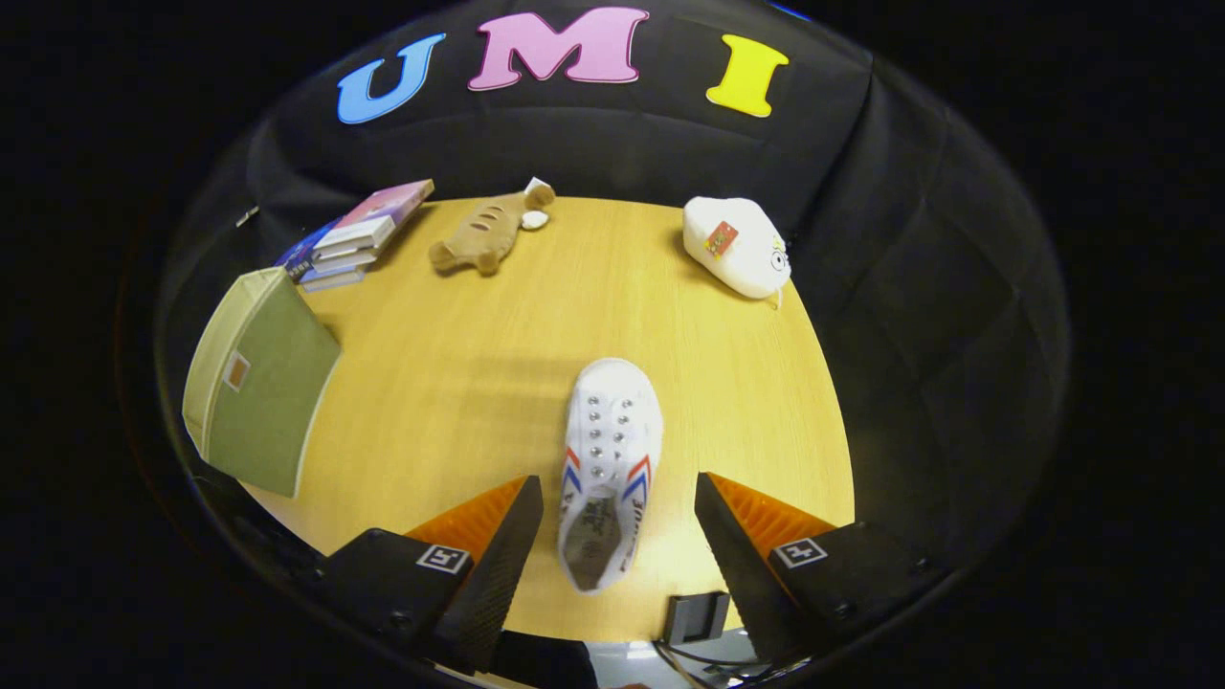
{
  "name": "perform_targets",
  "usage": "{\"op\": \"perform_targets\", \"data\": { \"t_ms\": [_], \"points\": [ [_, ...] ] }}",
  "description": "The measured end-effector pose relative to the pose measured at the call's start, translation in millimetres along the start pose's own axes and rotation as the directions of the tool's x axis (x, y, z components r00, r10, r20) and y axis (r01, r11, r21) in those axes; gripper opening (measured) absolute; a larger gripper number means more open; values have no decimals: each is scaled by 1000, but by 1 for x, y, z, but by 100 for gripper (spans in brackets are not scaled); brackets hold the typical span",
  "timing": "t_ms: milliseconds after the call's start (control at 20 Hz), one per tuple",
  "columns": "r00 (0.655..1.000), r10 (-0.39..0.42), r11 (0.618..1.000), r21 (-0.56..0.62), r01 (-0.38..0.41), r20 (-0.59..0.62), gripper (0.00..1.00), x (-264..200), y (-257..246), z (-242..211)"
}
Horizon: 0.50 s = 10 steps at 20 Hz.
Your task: Open the storage box then place both shoes into the box .Put the left shoe in first, then the right shoe, with the right side of both shoes facing outward in a uniform manner.
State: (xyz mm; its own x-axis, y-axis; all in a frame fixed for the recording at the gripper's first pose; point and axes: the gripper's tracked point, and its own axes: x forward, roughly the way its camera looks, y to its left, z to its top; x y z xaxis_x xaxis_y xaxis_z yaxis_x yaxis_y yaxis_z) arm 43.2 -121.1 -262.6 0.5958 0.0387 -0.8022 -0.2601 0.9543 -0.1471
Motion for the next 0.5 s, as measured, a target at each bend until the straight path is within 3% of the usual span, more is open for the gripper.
{"op": "perform_targets", "data": {
  "t_ms": [300,500],
  "points": [
    [993,32,999,9,-31,-110,98,43,-19,-40],
    [991,38,999,19,-36,-128,99,65,-20,-43]
  ]
}}
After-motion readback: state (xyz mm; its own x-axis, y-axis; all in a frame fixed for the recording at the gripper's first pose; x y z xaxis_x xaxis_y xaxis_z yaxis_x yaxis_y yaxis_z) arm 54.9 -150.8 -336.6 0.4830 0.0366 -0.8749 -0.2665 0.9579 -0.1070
